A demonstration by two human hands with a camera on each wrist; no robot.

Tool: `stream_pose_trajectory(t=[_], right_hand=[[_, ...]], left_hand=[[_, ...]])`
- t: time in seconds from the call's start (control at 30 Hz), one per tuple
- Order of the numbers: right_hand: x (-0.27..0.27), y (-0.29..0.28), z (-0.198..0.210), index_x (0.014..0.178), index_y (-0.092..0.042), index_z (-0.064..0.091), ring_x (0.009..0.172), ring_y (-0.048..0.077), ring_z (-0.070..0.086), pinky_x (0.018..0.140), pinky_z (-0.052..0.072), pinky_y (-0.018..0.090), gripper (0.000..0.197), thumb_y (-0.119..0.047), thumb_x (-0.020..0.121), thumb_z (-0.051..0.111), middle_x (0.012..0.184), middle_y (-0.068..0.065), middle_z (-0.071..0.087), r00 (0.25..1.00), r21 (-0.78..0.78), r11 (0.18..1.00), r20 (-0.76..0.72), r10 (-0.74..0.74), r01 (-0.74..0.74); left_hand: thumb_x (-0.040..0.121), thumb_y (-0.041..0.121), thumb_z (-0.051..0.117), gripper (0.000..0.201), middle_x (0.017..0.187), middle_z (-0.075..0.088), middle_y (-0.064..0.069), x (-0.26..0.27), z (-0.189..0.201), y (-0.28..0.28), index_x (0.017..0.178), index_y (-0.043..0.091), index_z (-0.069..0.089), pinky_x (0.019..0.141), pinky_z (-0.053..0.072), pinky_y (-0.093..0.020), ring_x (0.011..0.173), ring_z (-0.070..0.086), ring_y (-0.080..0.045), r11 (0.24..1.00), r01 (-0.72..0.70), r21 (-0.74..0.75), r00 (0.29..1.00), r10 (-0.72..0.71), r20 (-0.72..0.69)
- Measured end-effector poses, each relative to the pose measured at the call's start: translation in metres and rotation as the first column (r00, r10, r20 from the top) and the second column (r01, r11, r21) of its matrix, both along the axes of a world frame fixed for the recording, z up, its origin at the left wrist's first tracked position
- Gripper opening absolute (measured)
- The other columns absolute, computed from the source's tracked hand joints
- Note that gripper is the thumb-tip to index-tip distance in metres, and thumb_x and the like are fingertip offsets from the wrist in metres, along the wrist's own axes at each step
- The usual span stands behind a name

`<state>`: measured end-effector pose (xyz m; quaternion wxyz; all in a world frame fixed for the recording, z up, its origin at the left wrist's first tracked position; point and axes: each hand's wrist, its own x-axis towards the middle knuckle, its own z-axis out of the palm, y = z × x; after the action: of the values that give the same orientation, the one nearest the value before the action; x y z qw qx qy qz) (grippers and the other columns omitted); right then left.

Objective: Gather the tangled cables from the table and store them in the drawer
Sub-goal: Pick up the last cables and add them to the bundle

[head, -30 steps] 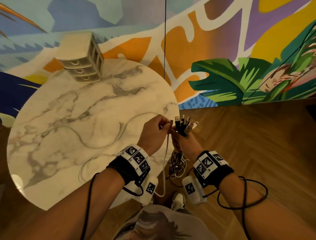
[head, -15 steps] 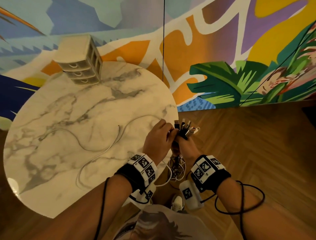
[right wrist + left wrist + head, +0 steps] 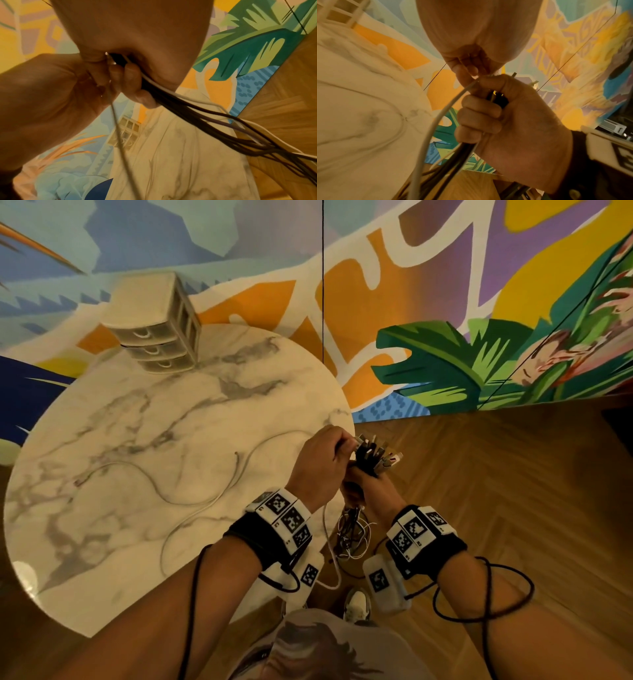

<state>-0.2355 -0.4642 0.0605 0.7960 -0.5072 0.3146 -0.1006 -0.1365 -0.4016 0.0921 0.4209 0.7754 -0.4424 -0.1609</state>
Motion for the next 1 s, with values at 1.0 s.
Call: stream_pose_trajectory(t=[1.0], right_hand=[[-0.02, -0.063, 0.019, 0.054, -0.017, 0.035, 0.041, 0.011, 0.029, 0.048, 0.04, 0.023, 0.049, -0.039, 0.097, 0.048, 0.045, -0.006, 0.031, 0.806, 0.05, 0.807, 0.045, -0.59, 0.588]], left_hand=[[0.092, 0.033, 0.057, 0.02, 0.082, 0.067, -0.004, 0.073, -0.095, 0.152, 0.086, 0.017, 0.068, 0.076, 0.044, -0.027, 0.083, 0.062, -0.021, 0.723, 0.189, 0.665, 0.968, -0.022, -0.251]])
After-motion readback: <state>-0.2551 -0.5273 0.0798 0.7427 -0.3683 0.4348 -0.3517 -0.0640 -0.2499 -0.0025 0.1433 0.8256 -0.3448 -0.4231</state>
